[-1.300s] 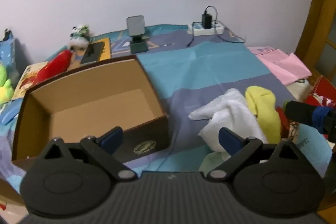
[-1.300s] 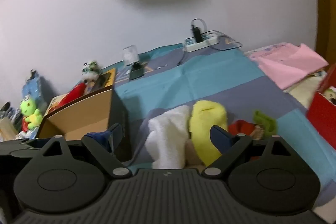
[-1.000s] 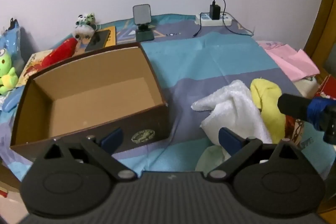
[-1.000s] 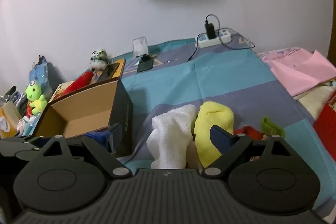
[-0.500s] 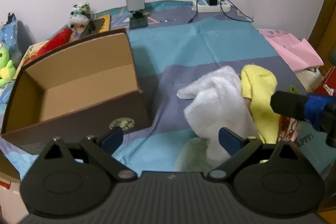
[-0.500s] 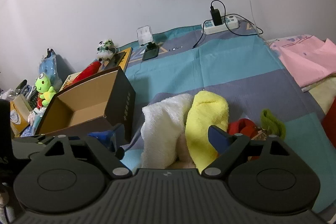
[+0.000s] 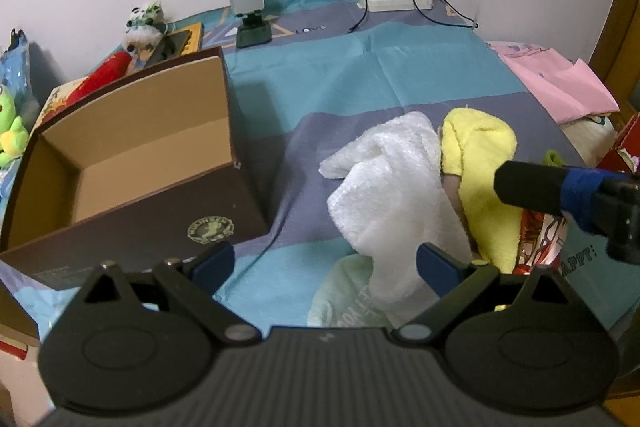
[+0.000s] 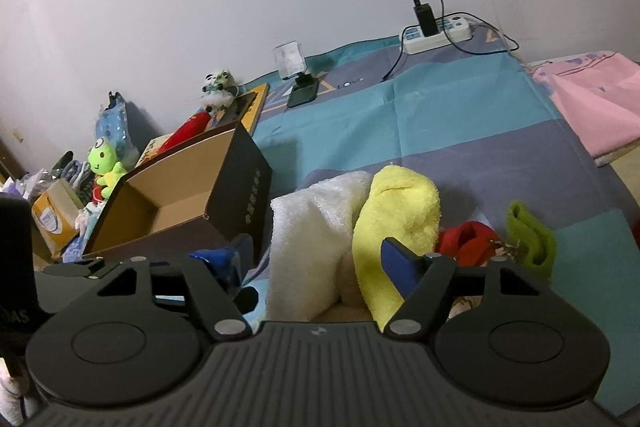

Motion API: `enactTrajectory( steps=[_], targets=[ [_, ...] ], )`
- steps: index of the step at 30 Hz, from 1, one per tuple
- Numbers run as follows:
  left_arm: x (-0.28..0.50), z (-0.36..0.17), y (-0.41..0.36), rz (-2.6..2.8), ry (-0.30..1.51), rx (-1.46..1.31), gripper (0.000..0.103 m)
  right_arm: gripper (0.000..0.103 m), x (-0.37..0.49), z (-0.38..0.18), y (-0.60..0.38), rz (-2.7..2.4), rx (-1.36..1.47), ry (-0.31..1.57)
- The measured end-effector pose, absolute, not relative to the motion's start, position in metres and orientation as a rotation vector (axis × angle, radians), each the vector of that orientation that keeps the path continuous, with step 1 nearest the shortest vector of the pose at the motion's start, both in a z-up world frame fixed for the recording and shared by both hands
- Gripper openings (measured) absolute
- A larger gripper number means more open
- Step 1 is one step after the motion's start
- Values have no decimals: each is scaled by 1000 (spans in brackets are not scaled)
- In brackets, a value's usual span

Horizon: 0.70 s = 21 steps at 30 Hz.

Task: Organize soft objects
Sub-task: 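Reach the right gripper to the white towel and grasp it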

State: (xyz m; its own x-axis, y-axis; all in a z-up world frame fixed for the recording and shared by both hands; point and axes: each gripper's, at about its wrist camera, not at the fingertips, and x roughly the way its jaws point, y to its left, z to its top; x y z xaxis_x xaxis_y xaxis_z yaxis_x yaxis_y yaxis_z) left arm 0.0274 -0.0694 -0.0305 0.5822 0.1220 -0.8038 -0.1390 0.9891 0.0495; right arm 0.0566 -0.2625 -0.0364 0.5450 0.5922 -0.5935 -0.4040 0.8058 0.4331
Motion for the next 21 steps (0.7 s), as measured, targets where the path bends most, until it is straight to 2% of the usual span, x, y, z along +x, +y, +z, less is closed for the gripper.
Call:
enactTrajectory(
  steps=[13,21],
  targets=[
    [11,-48,-60,-68,897,-217,97,38,71,-46,-252,783,300,842],
    [23,-56,-74,-131,847,-202,97,30,86,-52,-245,790,284,869]
  ],
)
